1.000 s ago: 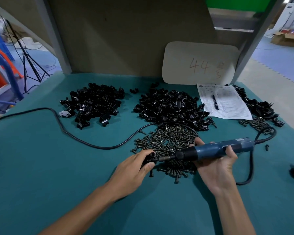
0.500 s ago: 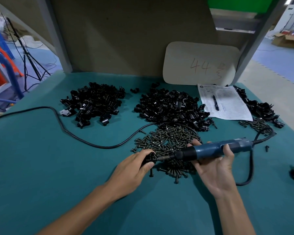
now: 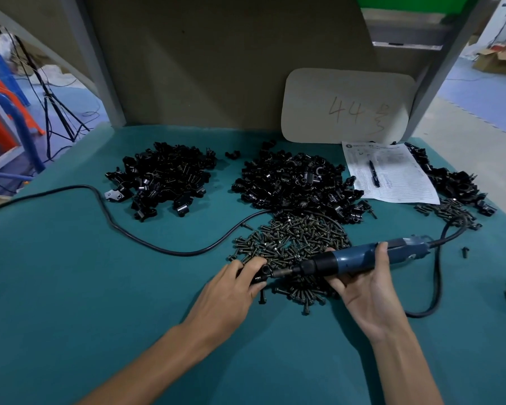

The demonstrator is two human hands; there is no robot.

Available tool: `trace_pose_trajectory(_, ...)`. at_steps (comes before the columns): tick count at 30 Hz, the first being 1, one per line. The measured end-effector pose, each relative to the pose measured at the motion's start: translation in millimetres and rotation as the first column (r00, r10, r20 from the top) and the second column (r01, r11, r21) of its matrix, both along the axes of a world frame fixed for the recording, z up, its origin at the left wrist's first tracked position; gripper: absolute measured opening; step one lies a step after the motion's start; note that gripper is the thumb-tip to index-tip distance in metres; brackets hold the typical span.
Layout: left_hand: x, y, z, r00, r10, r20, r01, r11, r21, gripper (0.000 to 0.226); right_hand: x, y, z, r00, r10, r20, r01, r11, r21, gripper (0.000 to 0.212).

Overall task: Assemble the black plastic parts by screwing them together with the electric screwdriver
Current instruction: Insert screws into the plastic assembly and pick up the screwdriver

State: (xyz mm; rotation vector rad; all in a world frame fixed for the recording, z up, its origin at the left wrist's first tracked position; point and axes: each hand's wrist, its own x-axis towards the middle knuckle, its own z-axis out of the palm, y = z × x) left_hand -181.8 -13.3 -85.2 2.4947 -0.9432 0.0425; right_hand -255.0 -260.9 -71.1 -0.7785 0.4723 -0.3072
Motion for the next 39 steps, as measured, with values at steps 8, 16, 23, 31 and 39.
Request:
trace_pose_trajectory(8,5.0,2.5,-5.5,0.991,-0.087,-0.106,0.081,0.995,-0.062,0.045,-1.3,2.4,4.3,1.000,-0.023,0.021,0.022,0.999,0.049,0.074)
trace_pose_trajectory(16,3.6,1.9,-2.4,0.997,-0.011,-0.082,0.006,0.998,-0.061,0.048,-1.2,5.8,3.5,0.999,0.016,0.039,-0.019,0.996,0.082,0.069)
trace_pose_trajectory(23,6.7,4.2,-2.8,0.993,-0.060,-0.106,0.051,0.995,-0.080,0.046,-2.8,3.3,1.9,0.999,0.007,0.044,-0.011,0.997,0.082,0.068)
trace_pose_trajectory(31,3.8,2.6,0.2,0.997,-0.036,-0.074,0.033,0.998,-0.051,0.049,0.5,4.4,1.4,1.000,-0.020,0.014,0.019,0.998,0.056,0.074)
trace_pose_trajectory(39,2.8,1.7,2.6,0.997,-0.038,-0.068,0.037,0.999,-0.020,0.053,0.4,4.3,1.6,1.000,-0.021,0.000,0.021,0.998,0.061,0.066)
